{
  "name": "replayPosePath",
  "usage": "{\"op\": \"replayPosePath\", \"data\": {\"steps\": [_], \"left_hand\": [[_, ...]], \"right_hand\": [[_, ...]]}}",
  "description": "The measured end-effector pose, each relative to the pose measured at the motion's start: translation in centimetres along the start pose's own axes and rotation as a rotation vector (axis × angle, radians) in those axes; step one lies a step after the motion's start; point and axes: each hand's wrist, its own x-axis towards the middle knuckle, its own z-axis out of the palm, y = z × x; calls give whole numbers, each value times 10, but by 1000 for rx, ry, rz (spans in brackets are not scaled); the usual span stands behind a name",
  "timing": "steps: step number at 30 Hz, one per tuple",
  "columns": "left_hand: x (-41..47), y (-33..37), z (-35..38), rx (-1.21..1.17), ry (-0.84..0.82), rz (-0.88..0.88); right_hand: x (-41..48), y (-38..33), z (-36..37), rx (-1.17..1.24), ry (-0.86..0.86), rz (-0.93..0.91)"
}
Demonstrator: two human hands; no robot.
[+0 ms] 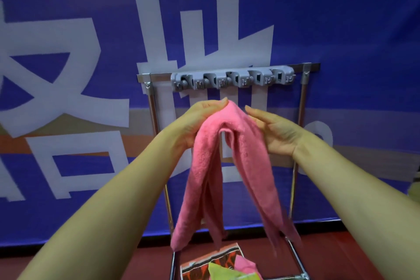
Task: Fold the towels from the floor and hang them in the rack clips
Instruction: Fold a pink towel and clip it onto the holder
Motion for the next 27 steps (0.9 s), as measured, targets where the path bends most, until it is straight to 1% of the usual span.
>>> {"op": "replayPosePath", "data": {"steps": [5, 9, 11, 14, 16, 19, 22, 25, 27], "left_hand": [[1, 9, -3, 72, 4, -5], [-2, -3, -19, 22, 18, -39], [-2, -12, -33, -45, -11, -48], [2, -18, -65, -126, -67, 1], [10, -13, -87, -109, -9, 7], [28, 0, -114, -47, 131, 29], [56, 7, -144, -80, 238, 52], [83, 11, -175, -119, 281, 81], [100, 14, -189, -119, 300, 80]], "right_hand": [[14, -18, 23, -142, 2, -37], [30, -22, 26, -44, -28, -113], [41, -21, 26, -14, -52, -106], [65, -21, 26, -16, -99, -89], [88, -24, 27, -12, -103, -92], [129, -32, 29, 5, -65, -109], [173, -40, 32, 34, -17, -127], [217, -44, 31, 101, 24, -117], [245, -44, 29, 78, 114, -139]]}}
